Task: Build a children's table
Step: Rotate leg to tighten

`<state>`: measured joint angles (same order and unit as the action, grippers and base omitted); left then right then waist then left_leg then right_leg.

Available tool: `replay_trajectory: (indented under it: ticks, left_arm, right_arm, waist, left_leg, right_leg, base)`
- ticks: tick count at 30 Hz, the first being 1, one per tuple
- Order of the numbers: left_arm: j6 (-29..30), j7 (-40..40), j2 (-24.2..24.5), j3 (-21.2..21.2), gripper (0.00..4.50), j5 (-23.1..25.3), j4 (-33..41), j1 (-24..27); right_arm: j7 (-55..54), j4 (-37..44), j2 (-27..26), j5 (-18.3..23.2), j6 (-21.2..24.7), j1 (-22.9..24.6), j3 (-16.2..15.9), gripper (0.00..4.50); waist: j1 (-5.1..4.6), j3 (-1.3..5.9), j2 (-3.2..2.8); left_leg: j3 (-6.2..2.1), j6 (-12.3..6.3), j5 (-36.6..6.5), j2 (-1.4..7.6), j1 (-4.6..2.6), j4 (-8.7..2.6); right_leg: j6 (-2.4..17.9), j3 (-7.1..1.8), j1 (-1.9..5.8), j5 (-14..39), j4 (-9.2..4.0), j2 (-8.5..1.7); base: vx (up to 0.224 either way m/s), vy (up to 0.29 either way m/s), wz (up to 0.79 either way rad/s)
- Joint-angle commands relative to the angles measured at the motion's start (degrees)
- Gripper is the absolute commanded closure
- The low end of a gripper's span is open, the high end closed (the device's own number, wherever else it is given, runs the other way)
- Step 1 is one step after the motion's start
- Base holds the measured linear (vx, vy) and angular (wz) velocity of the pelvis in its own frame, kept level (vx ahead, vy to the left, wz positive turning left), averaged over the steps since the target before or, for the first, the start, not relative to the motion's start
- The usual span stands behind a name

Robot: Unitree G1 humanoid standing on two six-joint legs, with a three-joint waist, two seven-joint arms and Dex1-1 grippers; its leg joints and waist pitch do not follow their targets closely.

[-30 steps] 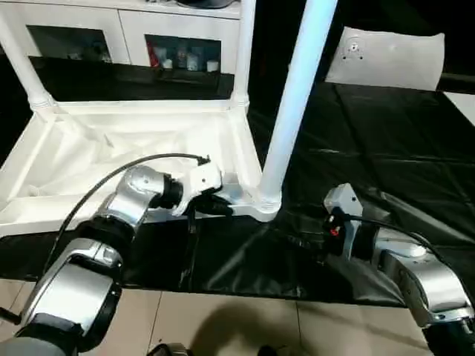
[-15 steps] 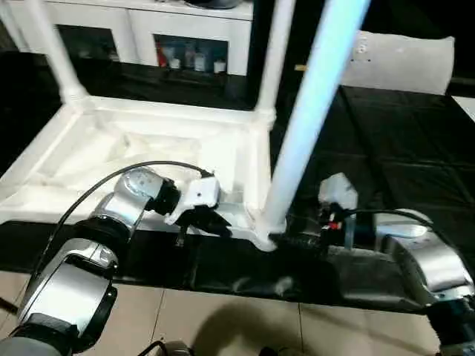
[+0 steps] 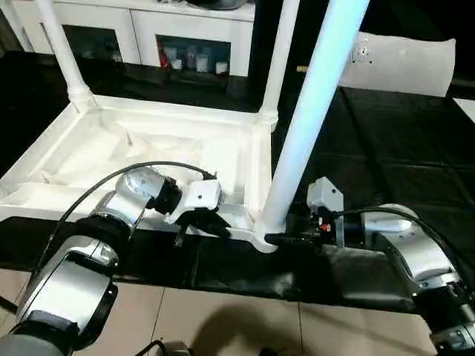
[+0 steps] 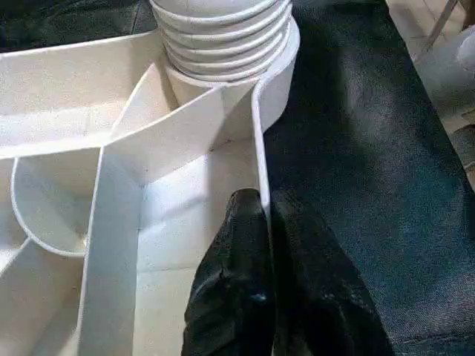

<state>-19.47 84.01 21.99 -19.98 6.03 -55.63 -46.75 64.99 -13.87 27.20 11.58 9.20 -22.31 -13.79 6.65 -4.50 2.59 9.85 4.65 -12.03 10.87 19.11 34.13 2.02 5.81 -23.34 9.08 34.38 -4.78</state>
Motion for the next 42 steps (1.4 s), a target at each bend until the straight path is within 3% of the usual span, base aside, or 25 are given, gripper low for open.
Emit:
replay_trajectory:
  ticks: [1, 11, 26, 34, 40, 42]
  left_arm:
    - [-2.13, 0.57, -0.21, -1.60, 4.50, 1.74, -0.27, -0.98]
    - [-1.77, 0.02, -0.27, -1.46, 4.50, 1.97, -0.46, -0.70]
    - [-1.50, -1.21, -0.15, -1.07, 4.50, 2.02, -0.59, 0.01]
    - [-0.15, -2.89, -0.58, -0.31, 4.50, 1.70, -0.72, -0.07]
    - [1.94, -5.21, -1.08, 0.22, 4.50, 1.72, -0.61, -0.07]
    - [5.85, -8.28, -2.27, 1.81, 4.50, 0.63, -0.32, -0.53]
  right_arm:
    - [1.12, -1.07, -0.12, -0.73, -0.76, -0.27, -1.24, 1.74]
    - [2.69, -1.68, -0.48, -0.98, -1.59, -0.18, -2.24, 2.31]
    - [2.95, -0.77, -1.76, -0.04, -0.52, 1.41, -2.76, 2.39]
    - [2.71, 0.83, -2.62, 1.18, 1.66, 2.74, -2.67, 2.43]
    - [-0.35, 2.16, -4.46, 2.48, 5.42, 4.34, -1.41, 2.45]
    - [-4.40, 2.45, -6.43, 2.55, 7.37, 4.97, -0.32, 2.46]
  waist:
    - [-0.14, 4.93, 0.32]
    - [-0.21, 4.91, 0.45]
    - [-0.18, 4.97, 0.43]
    - [-0.15, 4.90, 0.42]
    - [-0.23, 4.62, 0.30]
    - [-0.41, 4.28, 0.24]
  left_leg:
    - [-0.27, -2.88, -5.08, 2.25, 0.54, -3.65]
    - [-0.32, -2.62, -6.13, 2.42, 0.39, -3.76]
    - [-0.38, -2.20, -6.87, 2.43, 0.35, -3.83]
    - [-0.38, -1.99, -7.64, 2.43, 0.27, -3.89]
    - [-0.49, -1.56, -9.01, 2.51, 0.15, -4.15]
    - [-0.52, -0.91, -10.85, 2.38, -0.09, -4.27]
  right_leg:
    - [8.72, -3.39, 3.77, 16.32, -3.79, -4.26]
    - [8.90, -3.41, 3.69, 16.42, -3.77, -4.22]
    - [9.02, -3.37, 3.73, 16.35, -3.83, -4.21]
    - [9.16, -3.41, 3.73, 15.95, -3.89, -4.15]
    - [8.60, -3.38, 3.60, 18.28, -4.24, -4.18]
    - [7.77, -3.32, 3.40, 22.08, -4.81, -4.28]
  base:
    - [0.000, 0.000, 0.00]
    - [0.000, 0.000, 0.00]
    - [0.000, 0.000, 0.00]
    - [0.000, 0.000, 0.00]
    - [0.000, 0.000, 0.00]
    - [0.000, 0.000, 0.00]
